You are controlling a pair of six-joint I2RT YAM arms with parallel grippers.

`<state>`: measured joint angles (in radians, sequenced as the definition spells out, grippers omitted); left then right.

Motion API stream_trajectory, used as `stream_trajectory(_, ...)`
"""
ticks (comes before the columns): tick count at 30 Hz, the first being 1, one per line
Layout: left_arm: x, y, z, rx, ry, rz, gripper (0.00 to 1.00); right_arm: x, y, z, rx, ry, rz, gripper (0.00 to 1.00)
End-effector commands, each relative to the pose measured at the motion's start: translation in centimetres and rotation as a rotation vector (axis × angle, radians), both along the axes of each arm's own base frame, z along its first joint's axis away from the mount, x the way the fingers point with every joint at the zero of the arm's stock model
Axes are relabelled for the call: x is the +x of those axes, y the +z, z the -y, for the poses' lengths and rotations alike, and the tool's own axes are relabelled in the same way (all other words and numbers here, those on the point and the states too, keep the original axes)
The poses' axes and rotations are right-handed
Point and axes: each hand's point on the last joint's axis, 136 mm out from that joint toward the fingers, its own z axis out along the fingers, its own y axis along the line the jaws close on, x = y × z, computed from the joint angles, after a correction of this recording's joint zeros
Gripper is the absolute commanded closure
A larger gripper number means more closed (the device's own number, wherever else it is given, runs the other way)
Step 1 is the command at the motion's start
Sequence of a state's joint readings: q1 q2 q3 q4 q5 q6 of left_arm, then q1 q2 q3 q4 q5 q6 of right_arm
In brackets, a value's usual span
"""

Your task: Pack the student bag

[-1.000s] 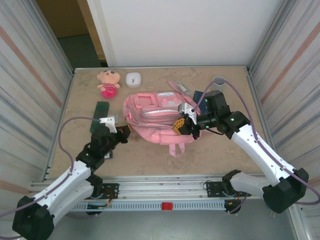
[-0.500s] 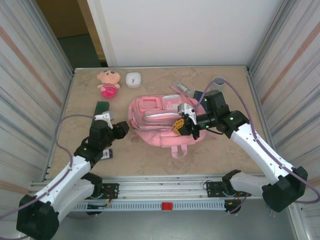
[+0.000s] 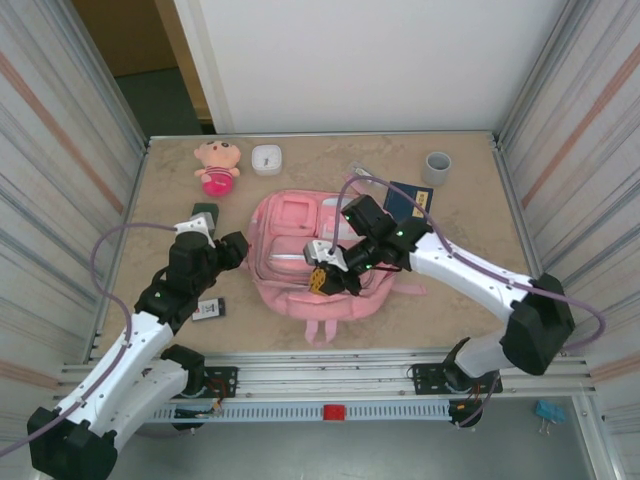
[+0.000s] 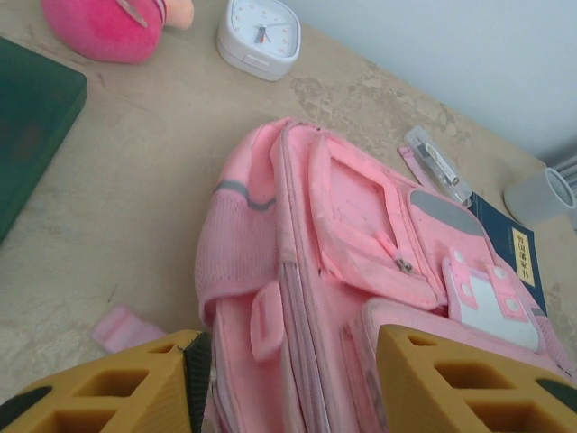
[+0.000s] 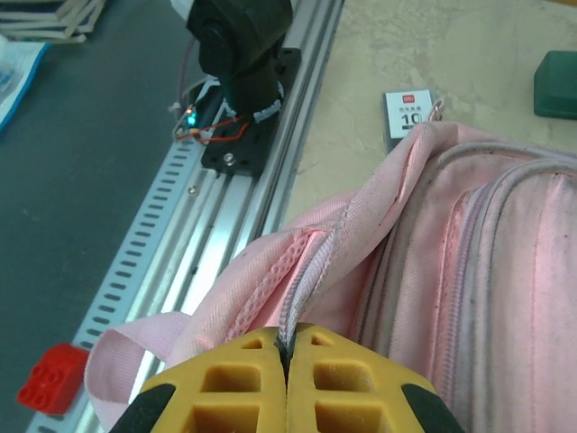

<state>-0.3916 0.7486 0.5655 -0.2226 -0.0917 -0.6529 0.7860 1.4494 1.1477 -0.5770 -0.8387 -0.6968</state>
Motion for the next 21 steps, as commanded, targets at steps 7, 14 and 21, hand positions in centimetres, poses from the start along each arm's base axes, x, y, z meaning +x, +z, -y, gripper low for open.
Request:
stream_trajectory(7, 0.1, -1.5, 1.5, -0.099, -0.034, -0.050, 0.48, 1.9, 1.7, -2.7, 0.073, 0.023, -0.010, 0.75)
stream_trajectory(14, 0.9, -1.7, 3.8, -0.117, -0.116, -0.055, 0.48, 5.5, 2.0, 0.0, 0.015, -0.396, -0.323, 0.37)
stream_trajectory(21, 2.7, -4.4, 7.5, -0.091, -0.209, -0.106, 0.48, 12.5, -3.0, 8.4, -0.038, -0.998, -0.641, 0.39)
